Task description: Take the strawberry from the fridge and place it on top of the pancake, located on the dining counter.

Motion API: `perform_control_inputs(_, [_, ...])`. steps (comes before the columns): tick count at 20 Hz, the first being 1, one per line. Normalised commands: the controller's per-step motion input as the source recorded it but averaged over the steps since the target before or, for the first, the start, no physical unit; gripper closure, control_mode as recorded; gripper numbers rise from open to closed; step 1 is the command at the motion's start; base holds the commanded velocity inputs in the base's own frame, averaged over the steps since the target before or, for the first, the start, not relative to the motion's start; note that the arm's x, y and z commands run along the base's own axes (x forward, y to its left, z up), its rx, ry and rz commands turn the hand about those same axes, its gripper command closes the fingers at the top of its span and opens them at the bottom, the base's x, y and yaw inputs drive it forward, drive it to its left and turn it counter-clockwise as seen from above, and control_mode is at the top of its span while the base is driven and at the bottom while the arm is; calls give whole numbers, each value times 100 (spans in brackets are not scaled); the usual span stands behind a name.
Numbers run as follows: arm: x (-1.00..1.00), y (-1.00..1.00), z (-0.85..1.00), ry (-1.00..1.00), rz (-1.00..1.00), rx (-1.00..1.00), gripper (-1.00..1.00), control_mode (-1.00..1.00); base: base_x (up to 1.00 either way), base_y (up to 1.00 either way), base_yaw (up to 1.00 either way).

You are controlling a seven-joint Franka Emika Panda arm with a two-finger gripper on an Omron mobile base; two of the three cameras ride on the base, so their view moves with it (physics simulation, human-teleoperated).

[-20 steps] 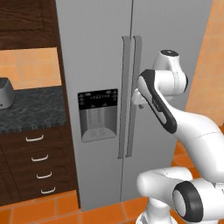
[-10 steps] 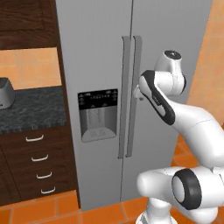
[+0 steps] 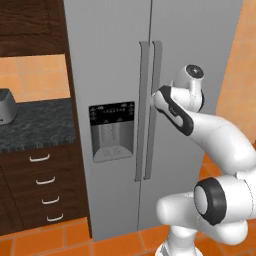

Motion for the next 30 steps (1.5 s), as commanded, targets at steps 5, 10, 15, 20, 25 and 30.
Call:
perform_control_inputs(5, [26, 0, 24, -1, -5, 10, -100, -100, 0, 0, 0])
perform_control_inputs(10, [13, 0, 36, -10, 0, 0, -100, -100, 0, 0, 0])
perform_control_inputs(15, [1, 0, 33, -14, 0, 0, -100, -100, 0, 0, 0])
perform_control_inputs(20, [19, 1, 10, -10, -4, 0, -100, -100, 0, 0, 0])
perform_control_inputs(25, [37, 2, -10, -8, -1, -3, -100, -100, 0, 0, 0])
perform_control_inputs(30, [43, -2, -17, -10, 0, 0, -100, -100, 0, 0, 0])
